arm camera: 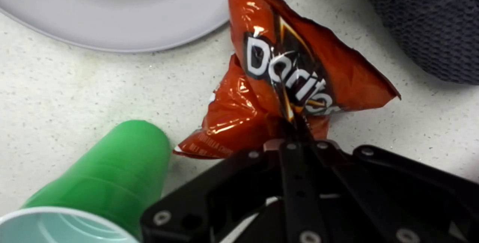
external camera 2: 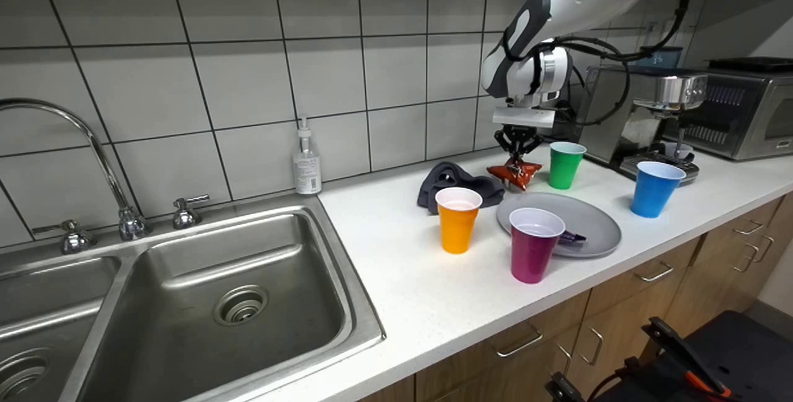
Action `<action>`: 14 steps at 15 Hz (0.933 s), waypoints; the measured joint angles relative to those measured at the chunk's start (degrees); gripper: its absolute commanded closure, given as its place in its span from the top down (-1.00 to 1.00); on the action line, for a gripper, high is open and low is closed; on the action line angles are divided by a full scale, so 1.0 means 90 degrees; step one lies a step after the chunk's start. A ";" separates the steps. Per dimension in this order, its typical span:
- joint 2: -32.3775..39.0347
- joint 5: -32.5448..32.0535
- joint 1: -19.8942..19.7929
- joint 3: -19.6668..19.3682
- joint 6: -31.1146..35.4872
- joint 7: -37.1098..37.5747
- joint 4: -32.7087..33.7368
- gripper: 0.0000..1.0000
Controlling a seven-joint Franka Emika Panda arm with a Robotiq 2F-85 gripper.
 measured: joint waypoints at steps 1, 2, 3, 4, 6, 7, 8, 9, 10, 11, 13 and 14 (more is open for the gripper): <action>0.0107 0.0019 0.0000 0.0000 -0.0027 0.0065 0.0121 -1.00; 0.0206 0.0034 0.0000 0.0000 -0.0057 0.0124 0.0231 -0.48; 0.0296 0.0038 -0.0001 0.0000 -0.0095 0.0185 0.0342 -0.45; 0.0362 0.0042 -0.0002 0.0000 -0.0133 0.0235 0.0435 -0.33; 0.0438 0.0057 -0.0006 0.0000 -0.0212 0.0264 0.0583 -0.03; 0.0438 0.0071 -0.0009 0.0000 -0.0245 0.0264 0.0617 0.13; 0.0432 0.0074 -0.0013 0.0000 -0.0256 0.0263 0.0643 0.27; 0.0413 0.0074 -0.0018 0.0000 -0.0257 0.0261 0.0651 0.43; 0.0387 0.0074 -0.0024 0.0000 -0.0257 0.0245 0.0650 0.57; 0.0350 0.0074 -0.0032 0.0000 -0.0257 0.0221 0.0644 0.74; 0.0215 0.0074 -0.0048 0.0000 -0.0257 0.0097 0.0557 1.00; 0.0121 0.0074 -0.0059 0.0000 -0.0257 0.0016 0.0474 1.00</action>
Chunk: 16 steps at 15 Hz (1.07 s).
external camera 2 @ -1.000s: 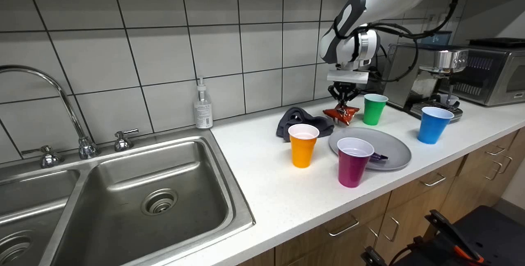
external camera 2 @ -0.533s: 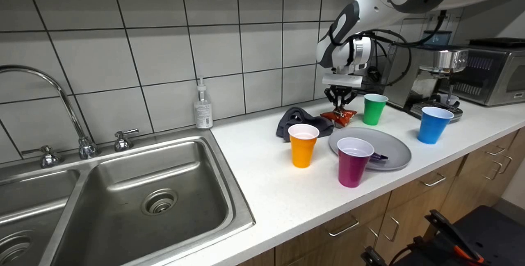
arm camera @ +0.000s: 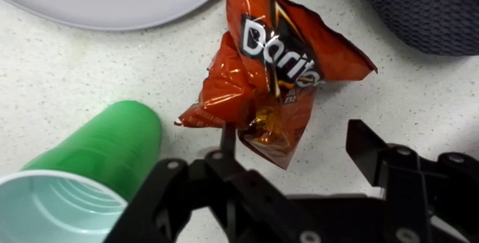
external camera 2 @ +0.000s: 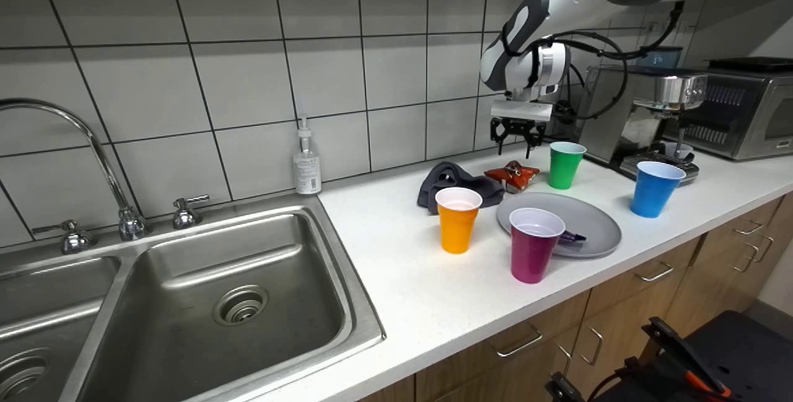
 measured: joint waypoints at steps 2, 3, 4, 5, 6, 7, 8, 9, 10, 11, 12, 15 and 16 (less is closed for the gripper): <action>-0.0230 0.0000 -0.0027 0.0000 0.0001 -0.0200 -0.0257 1.00; -0.0348 -0.0001 -0.0038 -0.0001 0.0010 -0.0292 -0.0408 1.00; -0.0463 -0.0002 -0.0048 -0.0003 0.0020 -0.0379 -0.0575 1.00; -0.0573 -0.0002 -0.0058 -0.0003 0.0022 -0.0464 -0.0749 1.00; -0.0682 -0.0002 -0.0066 -0.0003 0.0022 -0.0567 -0.0933 1.00; -0.0785 -0.0002 -0.0077 -0.0003 0.0022 -0.0675 -0.1123 1.00; -0.0883 -0.0004 -0.0089 -0.0003 0.0023 -0.0774 -0.1301 1.00; -0.0983 -0.0005 -0.0102 -0.0003 0.0024 -0.0881 -0.1487 1.00; -0.1081 -0.0008 -0.0116 -0.0003 0.0026 -0.0981 -0.1672 1.00; -0.1182 -0.0012 -0.0126 -0.0004 0.0028 -0.1086 -0.1853 1.00; -0.1294 -0.0019 -0.0133 -0.0004 0.0036 -0.1209 -0.2047 1.00; -0.1706 -0.0072 -0.0138 -0.0004 0.0124 -0.1704 -0.2676 1.00; -0.1844 -0.0095 -0.0138 -0.0003 0.0184 -0.1881 -0.2880 1.00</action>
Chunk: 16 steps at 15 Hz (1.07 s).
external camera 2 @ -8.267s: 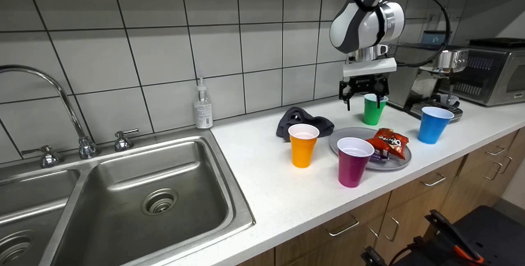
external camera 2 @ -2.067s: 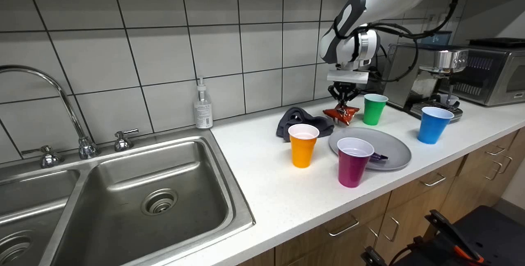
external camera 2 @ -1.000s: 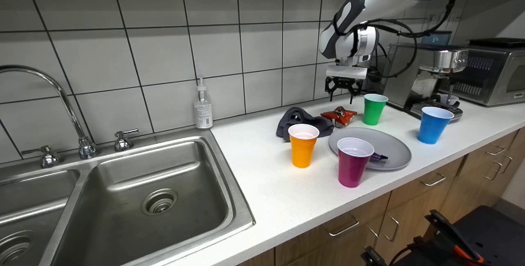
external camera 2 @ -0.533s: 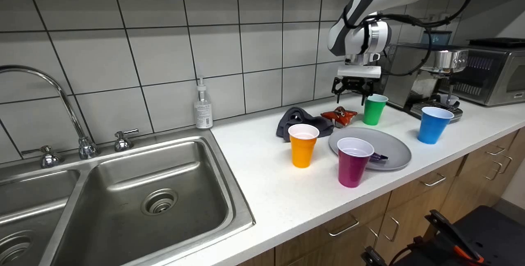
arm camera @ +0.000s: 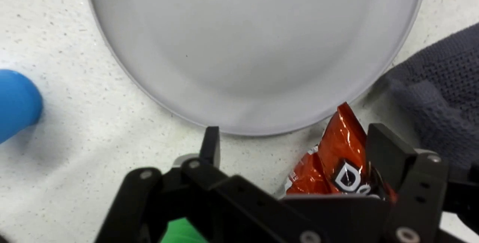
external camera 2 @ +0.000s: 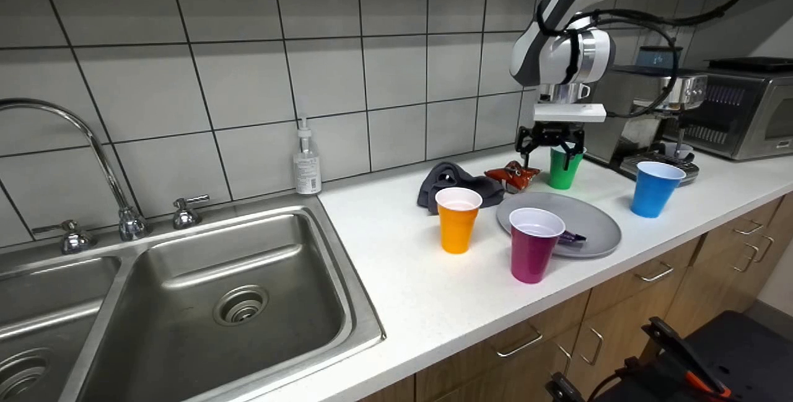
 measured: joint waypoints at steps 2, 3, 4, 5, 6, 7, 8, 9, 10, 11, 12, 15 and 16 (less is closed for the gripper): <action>-0.0277 -0.0052 0.0000 0.0007 0.0094 -0.0380 -0.0417 1.00; -0.0404 -0.0084 0.0001 0.0016 0.0126 -0.0579 -0.0613 1.00; -0.0531 -0.0121 0.0001 0.0029 0.0164 -0.0793 -0.0811 1.00; -0.0648 -0.0167 0.0001 0.0044 0.0208 -0.1008 -0.0999 1.00; -0.0762 -0.0218 0.0001 0.0066 0.0250 -0.1215 -0.1180 1.00; -0.0879 -0.0270 0.0001 0.0090 0.0294 -0.1428 -0.1361 1.00; -0.0990 -0.0304 0.0001 0.0117 0.0351 -0.1642 -0.1535 1.00; -0.1091 -0.0326 0.0001 0.0144 0.0410 -0.1841 -0.1694 1.00; -0.1192 -0.0343 0.0001 0.0172 0.0471 -0.2032 -0.1848 1.00; -0.1287 -0.0359 0.0001 0.0196 0.0522 -0.2215 -0.1993 1.00; -0.1377 -0.0371 0.0001 0.0216 0.0543 -0.2370 -0.2120 1.00; -0.1584 -0.0452 0.0001 0.0237 0.0662 -0.2732 -0.2416 1.00; -0.1619 -0.0466 0.0001 0.0237 0.0687 -0.2772 -0.2469 1.00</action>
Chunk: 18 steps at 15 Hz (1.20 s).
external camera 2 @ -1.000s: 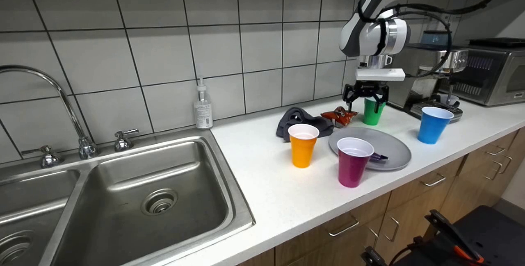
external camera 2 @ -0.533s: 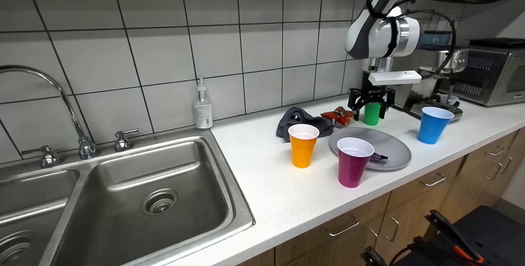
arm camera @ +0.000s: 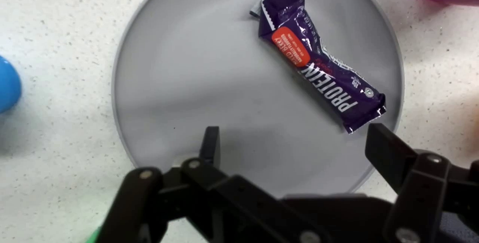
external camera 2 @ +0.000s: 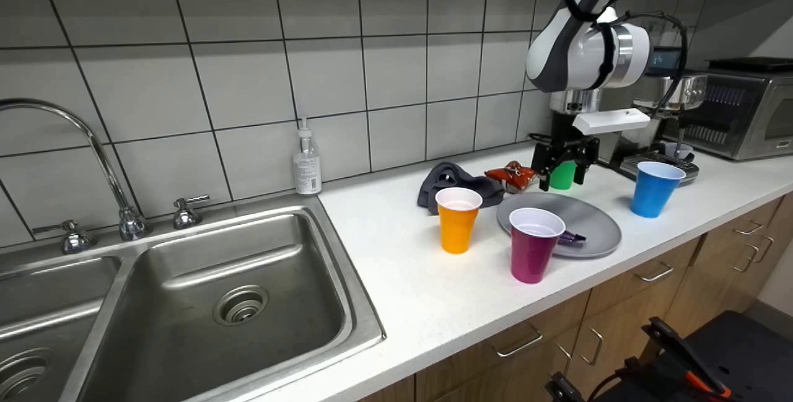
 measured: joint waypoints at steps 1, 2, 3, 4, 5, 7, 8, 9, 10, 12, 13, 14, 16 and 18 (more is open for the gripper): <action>-0.0016 -0.0005 0.0000 0.0000 0.0013 -0.0019 -0.0026 1.00; -0.0023 -0.0008 0.0000 0.0000 0.0019 -0.0027 -0.0037 1.00; -0.0026 -0.0010 0.0000 0.0000 0.0021 -0.0030 -0.0042 1.00; -0.0029 -0.0012 0.0000 0.0000 0.0023 -0.0031 -0.0044 1.00; -0.0029 -0.0013 0.0000 0.0000 0.0024 -0.0032 -0.0045 1.00; -0.0029 -0.0014 0.0000 0.0000 0.0026 -0.0033 -0.0046 1.00; -0.0029 -0.0015 0.0000 0.0000 0.0026 -0.0034 -0.0046 1.00; -0.0030 -0.0015 0.0000 0.0000 0.0027 -0.0034 -0.0046 1.00; -0.0026 -0.0015 0.0000 0.0001 0.0027 -0.0033 -0.0046 1.00; -0.0021 -0.0007 0.0003 0.0024 0.0033 0.0003 -0.0049 1.00; -0.0021 0.0008 0.0012 0.0044 0.0034 0.0068 -0.0055 1.00; -0.0021 0.0015 0.0026 0.0074 0.0035 0.0138 -0.0066 1.00; -0.0021 0.0023 0.0049 0.0160 0.0051 0.0234 -0.0109 1.00; -0.0021 0.0024 0.0072 0.0246 0.0099 0.0246 -0.0173 1.00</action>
